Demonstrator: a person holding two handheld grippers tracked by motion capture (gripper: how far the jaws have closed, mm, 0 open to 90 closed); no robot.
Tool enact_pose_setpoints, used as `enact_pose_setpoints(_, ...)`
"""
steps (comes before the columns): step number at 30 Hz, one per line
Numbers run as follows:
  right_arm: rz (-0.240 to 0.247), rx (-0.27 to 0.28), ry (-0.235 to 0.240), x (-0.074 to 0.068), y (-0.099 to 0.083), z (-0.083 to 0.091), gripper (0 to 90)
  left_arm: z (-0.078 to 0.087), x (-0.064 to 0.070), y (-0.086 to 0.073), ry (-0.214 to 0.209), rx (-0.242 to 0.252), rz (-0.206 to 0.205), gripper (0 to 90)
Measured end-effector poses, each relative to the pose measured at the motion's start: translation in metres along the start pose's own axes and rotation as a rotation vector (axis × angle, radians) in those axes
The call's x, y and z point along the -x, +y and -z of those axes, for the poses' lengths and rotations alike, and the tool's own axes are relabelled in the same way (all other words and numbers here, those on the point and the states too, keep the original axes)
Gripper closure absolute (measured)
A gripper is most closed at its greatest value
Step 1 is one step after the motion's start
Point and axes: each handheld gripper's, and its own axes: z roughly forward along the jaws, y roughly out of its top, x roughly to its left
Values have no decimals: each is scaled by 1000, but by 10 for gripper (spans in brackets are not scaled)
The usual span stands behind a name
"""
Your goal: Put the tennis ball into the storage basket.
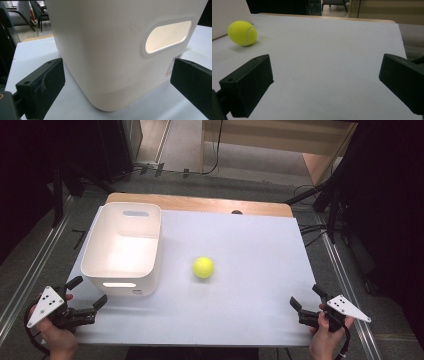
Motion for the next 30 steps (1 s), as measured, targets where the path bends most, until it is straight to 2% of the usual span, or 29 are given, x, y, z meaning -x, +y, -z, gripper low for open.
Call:
enact_pose_setpoints(9, -3, -1, 5, 1, 2, -1, 0, 1, 0, 0, -6, 5, -3, 0)
enact_pose_setpoints(15, 22, -10, 12, -3, 4, -4, 0, 0, -1, 0, -6, 8, 0, 0)
enact_pose_setpoints(23, 8, -9, 25, -7, 7, -6, 0, 1, -1, 0, -4, 10, 6, 0)
enact_pose_setpoints(25, 26, -11, 27, -9, 9, -6, 0, 0, -1, 0, -3, 8, 4, 0)
enact_pose_setpoints(30, 24, -14, 29, -14, 15, -2, 0, 1, -1, 0, 3, 19, 9, 0)
